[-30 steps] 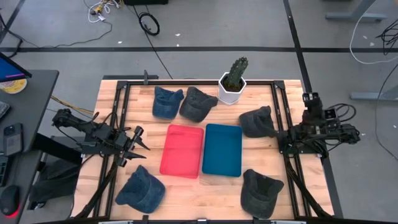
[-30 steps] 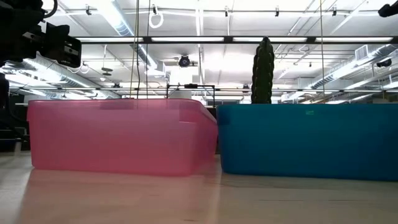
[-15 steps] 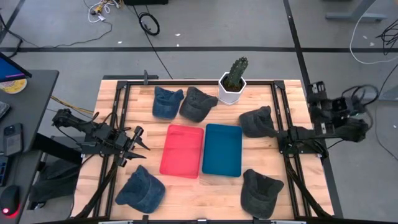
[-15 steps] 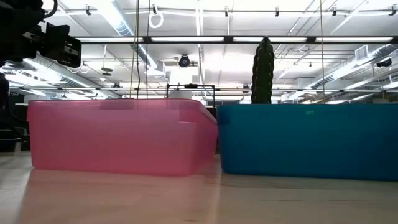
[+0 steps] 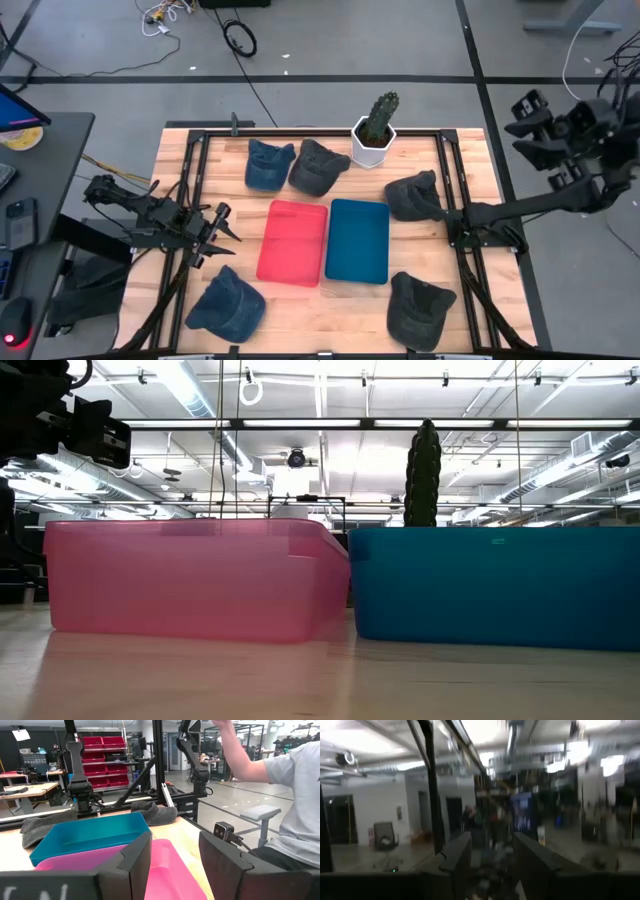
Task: Pick & Place hat
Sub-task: Put the bottom black cap into the blue bin
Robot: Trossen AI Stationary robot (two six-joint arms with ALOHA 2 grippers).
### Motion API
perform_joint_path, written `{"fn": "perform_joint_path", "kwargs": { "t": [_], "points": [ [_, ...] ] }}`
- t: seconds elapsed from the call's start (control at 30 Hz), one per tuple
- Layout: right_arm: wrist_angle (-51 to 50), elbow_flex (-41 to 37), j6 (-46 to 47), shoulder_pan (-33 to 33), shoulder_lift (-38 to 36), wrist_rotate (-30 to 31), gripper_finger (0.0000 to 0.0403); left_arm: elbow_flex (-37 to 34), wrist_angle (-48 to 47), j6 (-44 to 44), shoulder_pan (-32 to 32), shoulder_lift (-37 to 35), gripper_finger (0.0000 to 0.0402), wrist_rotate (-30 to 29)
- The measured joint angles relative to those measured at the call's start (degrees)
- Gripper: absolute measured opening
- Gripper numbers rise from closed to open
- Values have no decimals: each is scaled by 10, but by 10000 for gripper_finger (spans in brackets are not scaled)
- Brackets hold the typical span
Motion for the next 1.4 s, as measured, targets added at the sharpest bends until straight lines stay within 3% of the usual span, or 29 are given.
{"fn": "perform_joint_path", "kwargs": {
  "t": [0.3,0.57,0.67,0.83,0.93,1.1,1.4],
  "points": [
    [-270,249,57,1,187,-2,149,0,0,0,0,0,170,0],
    [-516,381,169,20,322,0,149,0,0,0,0,0,170,0],
    [-565,378,224,45,353,4,149,0,0,0,0,0,170,0],
    [-533,321,385,99,364,-78,149,0,0,0,0,0,170,0],
    [-539,295,475,134,372,-91,149,0,0,0,0,0,170,0],
    [-541,276,545,198,372,-38,149,0,0,0,0,0,170,0],
    [-561,207,692,385,374,96,149,0,0,0,0,0,170,0]
  ]
}}
